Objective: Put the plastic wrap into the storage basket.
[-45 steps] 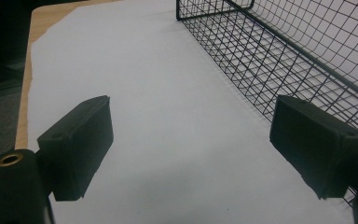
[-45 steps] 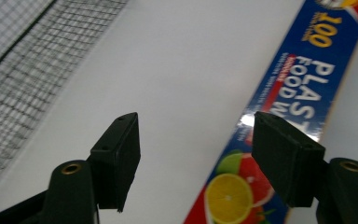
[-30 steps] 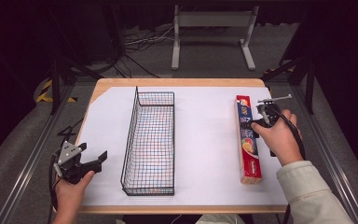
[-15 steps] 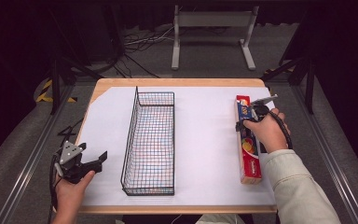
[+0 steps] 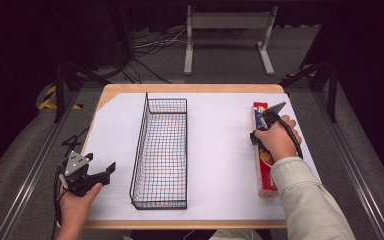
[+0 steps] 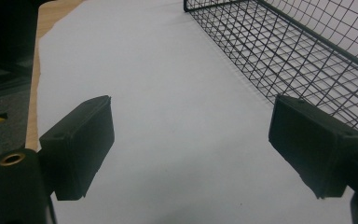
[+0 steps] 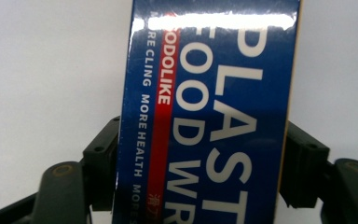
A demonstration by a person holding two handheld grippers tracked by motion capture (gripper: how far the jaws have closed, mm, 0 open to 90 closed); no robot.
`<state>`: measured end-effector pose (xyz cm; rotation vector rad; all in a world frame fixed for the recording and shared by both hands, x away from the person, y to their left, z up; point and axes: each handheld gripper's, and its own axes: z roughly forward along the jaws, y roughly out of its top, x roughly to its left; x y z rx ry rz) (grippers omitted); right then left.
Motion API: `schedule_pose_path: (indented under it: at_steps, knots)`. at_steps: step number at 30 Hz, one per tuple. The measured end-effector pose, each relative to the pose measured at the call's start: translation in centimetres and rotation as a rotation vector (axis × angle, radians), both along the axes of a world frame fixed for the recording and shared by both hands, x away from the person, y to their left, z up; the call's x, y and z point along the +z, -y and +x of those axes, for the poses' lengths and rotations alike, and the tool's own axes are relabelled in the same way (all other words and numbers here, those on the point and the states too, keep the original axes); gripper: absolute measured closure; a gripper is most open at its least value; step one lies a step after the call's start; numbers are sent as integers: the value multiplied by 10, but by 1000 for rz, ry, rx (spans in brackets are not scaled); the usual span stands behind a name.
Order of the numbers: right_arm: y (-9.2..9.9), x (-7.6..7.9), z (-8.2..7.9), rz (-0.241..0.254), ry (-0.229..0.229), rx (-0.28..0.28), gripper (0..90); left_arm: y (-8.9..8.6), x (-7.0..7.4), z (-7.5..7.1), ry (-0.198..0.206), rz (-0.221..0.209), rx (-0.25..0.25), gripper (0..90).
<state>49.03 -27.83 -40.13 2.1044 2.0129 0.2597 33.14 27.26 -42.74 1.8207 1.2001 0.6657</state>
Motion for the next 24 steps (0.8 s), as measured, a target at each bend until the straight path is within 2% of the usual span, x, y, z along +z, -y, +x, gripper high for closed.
schedule_pose_path:
  at_steps: [4, 14, 17, 20, 24]
  knots:
    - [-4, -3, 2, -31, -31, -1, 333, -2, -1, 0, -3, -4, 10, 149]
    - [-8, -2, 2, -48, -22, -55, 394, -2, -1, 0, -5, -12, 7, 151]
    - [-7, -1, 0, -28, -21, -79, 398, -1, -2, -2, -3, -14, 3, 151]
    - [-5, 3, -3, 21, -12, -98, 399, -2, -1, -8, 0, -14, 2, 152]
    - [-7, 13, -8, 39, 9, -102, 399, -4, -1, -13, 3, -14, 6, 152]
